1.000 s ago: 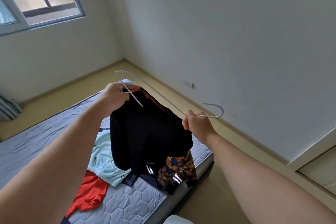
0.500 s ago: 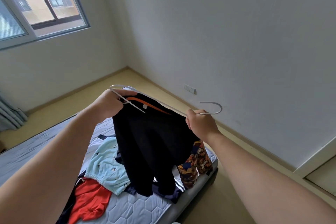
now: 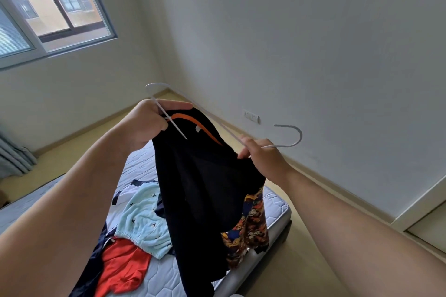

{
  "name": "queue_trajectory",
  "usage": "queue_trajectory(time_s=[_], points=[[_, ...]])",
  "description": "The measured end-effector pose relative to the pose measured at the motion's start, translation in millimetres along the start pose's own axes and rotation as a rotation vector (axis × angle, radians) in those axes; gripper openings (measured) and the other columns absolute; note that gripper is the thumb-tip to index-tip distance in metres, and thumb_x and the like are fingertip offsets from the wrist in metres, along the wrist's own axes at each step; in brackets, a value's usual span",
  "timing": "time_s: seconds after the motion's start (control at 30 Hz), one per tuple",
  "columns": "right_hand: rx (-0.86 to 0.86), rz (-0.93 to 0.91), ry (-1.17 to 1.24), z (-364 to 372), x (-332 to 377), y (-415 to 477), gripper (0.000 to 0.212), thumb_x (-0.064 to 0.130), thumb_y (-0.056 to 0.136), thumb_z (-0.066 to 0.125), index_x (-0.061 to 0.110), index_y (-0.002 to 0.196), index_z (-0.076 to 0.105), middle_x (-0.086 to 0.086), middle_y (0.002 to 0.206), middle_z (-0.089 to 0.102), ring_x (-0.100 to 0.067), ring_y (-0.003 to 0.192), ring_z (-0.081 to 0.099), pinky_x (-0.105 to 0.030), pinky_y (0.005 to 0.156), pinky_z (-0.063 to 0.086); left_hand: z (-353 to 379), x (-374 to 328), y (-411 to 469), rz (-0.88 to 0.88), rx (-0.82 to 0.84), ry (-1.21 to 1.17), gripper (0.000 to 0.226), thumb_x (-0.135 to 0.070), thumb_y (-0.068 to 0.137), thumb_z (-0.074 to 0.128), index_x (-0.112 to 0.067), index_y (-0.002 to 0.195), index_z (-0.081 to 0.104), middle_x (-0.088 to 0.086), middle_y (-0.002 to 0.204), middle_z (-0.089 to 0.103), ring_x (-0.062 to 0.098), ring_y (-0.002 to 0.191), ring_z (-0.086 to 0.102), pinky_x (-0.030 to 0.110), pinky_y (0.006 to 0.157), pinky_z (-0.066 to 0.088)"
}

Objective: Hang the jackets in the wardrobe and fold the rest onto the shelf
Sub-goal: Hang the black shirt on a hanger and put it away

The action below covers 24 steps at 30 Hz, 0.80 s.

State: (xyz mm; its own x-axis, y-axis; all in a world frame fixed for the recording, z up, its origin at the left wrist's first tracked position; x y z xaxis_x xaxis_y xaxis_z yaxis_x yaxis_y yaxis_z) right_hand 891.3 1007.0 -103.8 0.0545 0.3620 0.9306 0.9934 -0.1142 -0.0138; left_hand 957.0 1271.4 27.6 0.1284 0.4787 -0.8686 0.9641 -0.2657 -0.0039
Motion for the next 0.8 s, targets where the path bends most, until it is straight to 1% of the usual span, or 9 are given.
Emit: queue_trajectory(time_s=[0.07,0.23,0.3,0.37,0.47,0.53,0.63,0.73,0.8], points=[[0.001,0.062,-0.149,2.2,-6.5,-4.4,0.063,0.083,0.079,0.033,0.036,0.070,0.074,0.004,0.094,0.069,-0.012,0.093,0.063,-0.033,0.082,0.044,-2.4,0.0,-1.1,0.005,0.032,0.021,0.090,0.032,0.062,0.030,-0.031,0.102,0.081,0.008,0.105,0.077,0.043,0.111,0.066,0.056,0.110,0.040],[0.044,-0.037,-0.581,7.0,-11.5,-11.5,0.089,0.076,0.079,-0.003,0.021,0.103,0.063,0.000,0.096,0.063,-0.027,0.106,0.052,-0.039,0.092,0.038,-7.5,-4.8,-3.0,0.049,0.060,0.246,0.092,0.025,0.062,0.032,-0.045,0.098,0.079,-0.005,0.098,0.078,0.035,0.087,0.065,0.036,0.082,0.048],[-0.044,-0.104,-0.558,5.7,-2.2,-13.3,0.088,0.078,0.084,-0.003,0.018,0.083,0.061,0.004,0.083,0.061,-0.018,0.085,0.051,-0.040,0.088,0.044,-13.7,-5.8,-3.0,0.052,0.029,0.317,0.092,0.023,0.064,0.031,-0.050,0.094,0.078,-0.011,0.092,0.078,0.033,0.080,0.066,0.029,0.068,0.050],[-0.134,-0.246,-0.568,6.1,10.3,-14.2,0.086,0.076,0.088,-0.005,0.014,0.069,0.051,0.004,0.069,0.052,-0.009,0.071,0.045,-0.039,0.081,0.045,-20.2,-5.8,-2.7,0.054,-0.011,0.375,0.090,0.021,0.066,0.030,-0.050,0.094,0.078,-0.007,0.093,0.078,0.044,0.081,0.063,0.036,0.067,0.053],[-0.250,-0.323,-0.416,9.0,25.3,-16.1,0.068,0.074,0.094,0.012,0.021,0.060,0.038,0.006,0.054,0.045,-0.007,0.056,0.045,-0.027,0.059,0.035,-26.6,-4.2,-2.6,0.057,-0.066,0.412,0.086,0.019,0.069,0.031,-0.049,0.089,0.078,-0.010,0.093,0.078,0.032,0.087,0.069,0.038,0.073,0.057],[-0.276,-0.294,-0.220,11.7,32.9,-16.3,0.054,0.063,0.095,0.031,0.025,0.058,0.036,0.008,0.048,0.041,-0.009,0.048,0.040,-0.021,0.048,0.028,-29.7,-2.2,-2.7,0.043,-0.097,0.426,0.083,0.019,0.071,0.032,-0.049,0.085,0.079,-0.019,0.086,0.076,0.021,0.085,0.069,0.031,0.066,0.055],[-0.250,-0.324,-0.151,9.4,40.6,-17.1,0.032,0.044,0.087,0.039,0.023,0.062,0.042,0.005,0.049,0.044,-0.010,0.045,0.039,-0.023,0.043,0.030,-36.4,5.3,0.5,0.021,-0.110,0.418,0.080,0.019,0.076,0.034,-0.045,0.084,0.080,-0.020,0.080,0.075,0.010,0.073,0.066,0.018,0.056,0.048],[-0.225,-0.329,-0.192,-1.1,41.4,-19.0,0.024,0.034,0.085,0.041,0.020,0.068,0.051,0.004,0.054,0.053,-0.010,0.048,0.047,-0.019,0.042,0.034,-42.2,15.7,3.4,0.013,-0.099,0.462,0.074,0.018,0.079,0.035,-0.039,0.085,0.081,-0.013,0.077,0.075,0.012,0.071,0.063,0.021,0.060,0.047],[-0.185,-0.297,-0.246,-5.5,36.1,-19.0,0.024,0.028,0.086,0.042,0.015,0.067,0.049,-0.001,0.055,0.052,-0.014,0.050,0.048,-0.027,0.047,0.038,-43.6,25.9,5.5,0.000,-0.109,0.481,0.071,0.016,0.076,0.035,-0.037,0.082,0.081,-0.010,0.078,0.075,0.014,0.072,0.063,0.021,0.062,0.049]])
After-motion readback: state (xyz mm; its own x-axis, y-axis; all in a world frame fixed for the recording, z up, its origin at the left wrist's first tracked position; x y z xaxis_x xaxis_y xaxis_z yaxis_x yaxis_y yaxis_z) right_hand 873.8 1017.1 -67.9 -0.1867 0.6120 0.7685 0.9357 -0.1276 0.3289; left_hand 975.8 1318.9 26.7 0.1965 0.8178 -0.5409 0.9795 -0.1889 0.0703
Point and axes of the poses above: each hand's wrist, its own y-axis towards the middle knuckle, its own z-axis out of the palm, x = y × z, the point moved 2 cm from there along y, towards the middle knuckle
